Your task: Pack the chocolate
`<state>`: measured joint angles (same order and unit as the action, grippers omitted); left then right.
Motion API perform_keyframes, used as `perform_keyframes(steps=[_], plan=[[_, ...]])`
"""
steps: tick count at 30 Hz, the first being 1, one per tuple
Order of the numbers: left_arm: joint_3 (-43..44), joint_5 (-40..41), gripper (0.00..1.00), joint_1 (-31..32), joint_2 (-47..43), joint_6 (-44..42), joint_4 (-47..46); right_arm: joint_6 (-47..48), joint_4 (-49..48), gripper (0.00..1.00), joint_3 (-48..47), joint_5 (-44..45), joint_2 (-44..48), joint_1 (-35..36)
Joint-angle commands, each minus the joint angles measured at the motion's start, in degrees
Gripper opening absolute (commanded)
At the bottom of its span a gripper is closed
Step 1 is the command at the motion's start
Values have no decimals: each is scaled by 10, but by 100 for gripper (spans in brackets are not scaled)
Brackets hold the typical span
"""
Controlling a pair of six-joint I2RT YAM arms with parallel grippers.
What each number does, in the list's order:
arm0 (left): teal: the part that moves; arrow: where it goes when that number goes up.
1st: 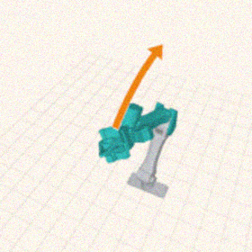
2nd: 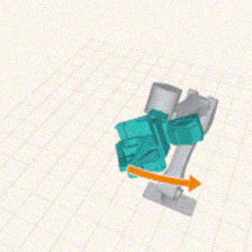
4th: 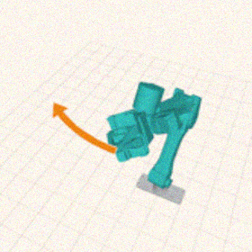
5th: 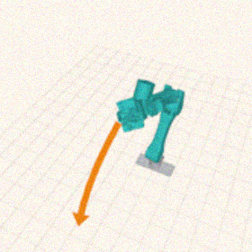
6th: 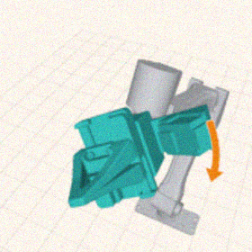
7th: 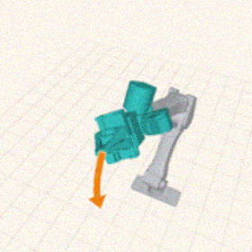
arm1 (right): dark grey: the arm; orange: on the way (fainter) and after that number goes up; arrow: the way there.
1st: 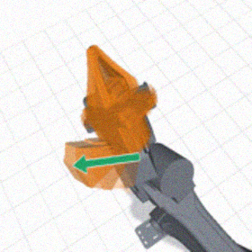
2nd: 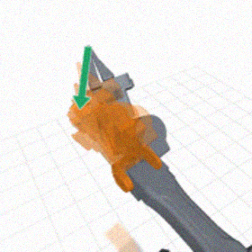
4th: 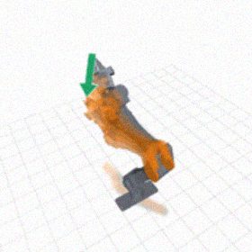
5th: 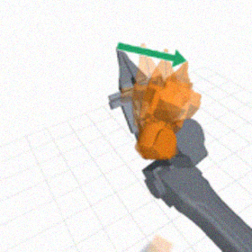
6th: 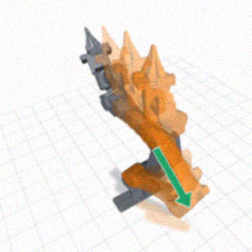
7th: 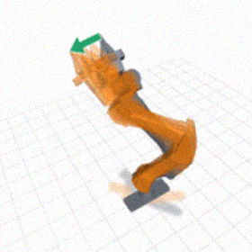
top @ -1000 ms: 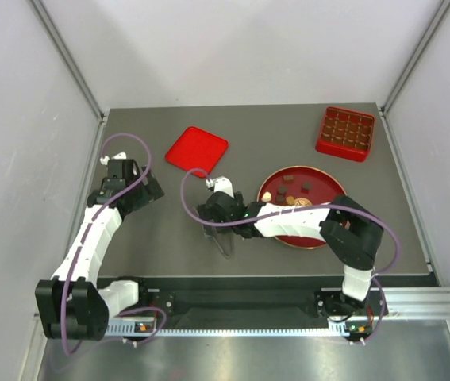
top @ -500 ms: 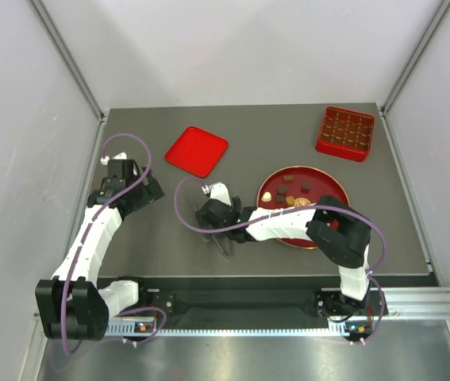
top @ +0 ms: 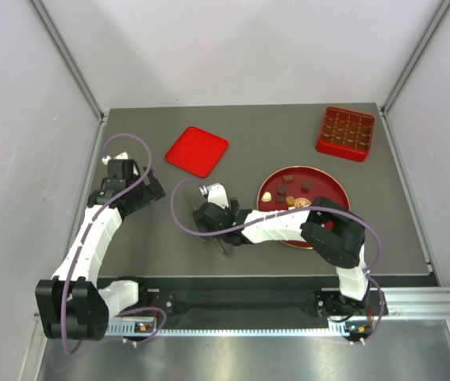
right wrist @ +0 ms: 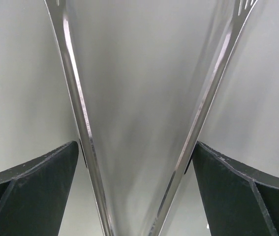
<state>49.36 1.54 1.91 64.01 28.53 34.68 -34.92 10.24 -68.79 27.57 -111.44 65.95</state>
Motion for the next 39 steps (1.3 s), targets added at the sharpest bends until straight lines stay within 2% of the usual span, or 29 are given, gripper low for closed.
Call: perform_keyframes(steps=[1,11,18,39], plan=[[-2,-13,99,-3,2,-6,-22,-22,-8,97,-15,11,-19,10],[-6,-13,99,-3,-6,-8,-21,-21,-8,82,-4,26,-12,10],[-6,-39,99,-3,-1,-11,-29,-24,20,82,-7,39,-12,11],[-4,-34,99,-3,0,-15,-25,-42,37,87,1,64,-24,30]])
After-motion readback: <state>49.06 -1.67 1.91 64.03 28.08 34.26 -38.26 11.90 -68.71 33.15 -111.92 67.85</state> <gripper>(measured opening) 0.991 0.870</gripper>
